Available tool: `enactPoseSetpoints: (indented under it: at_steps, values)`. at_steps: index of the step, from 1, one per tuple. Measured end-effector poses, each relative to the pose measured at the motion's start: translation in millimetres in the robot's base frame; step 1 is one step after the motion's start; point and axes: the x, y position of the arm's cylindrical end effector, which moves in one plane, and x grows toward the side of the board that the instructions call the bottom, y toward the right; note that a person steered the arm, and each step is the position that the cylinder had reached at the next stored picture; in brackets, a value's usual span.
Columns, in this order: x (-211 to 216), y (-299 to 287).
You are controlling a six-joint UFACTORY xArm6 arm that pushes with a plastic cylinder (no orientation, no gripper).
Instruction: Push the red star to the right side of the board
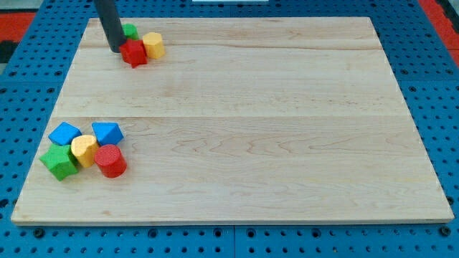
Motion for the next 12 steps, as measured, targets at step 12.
enactPoseSetpoints:
  at_steps: [12]
  values:
    - [44.4, 266.4]
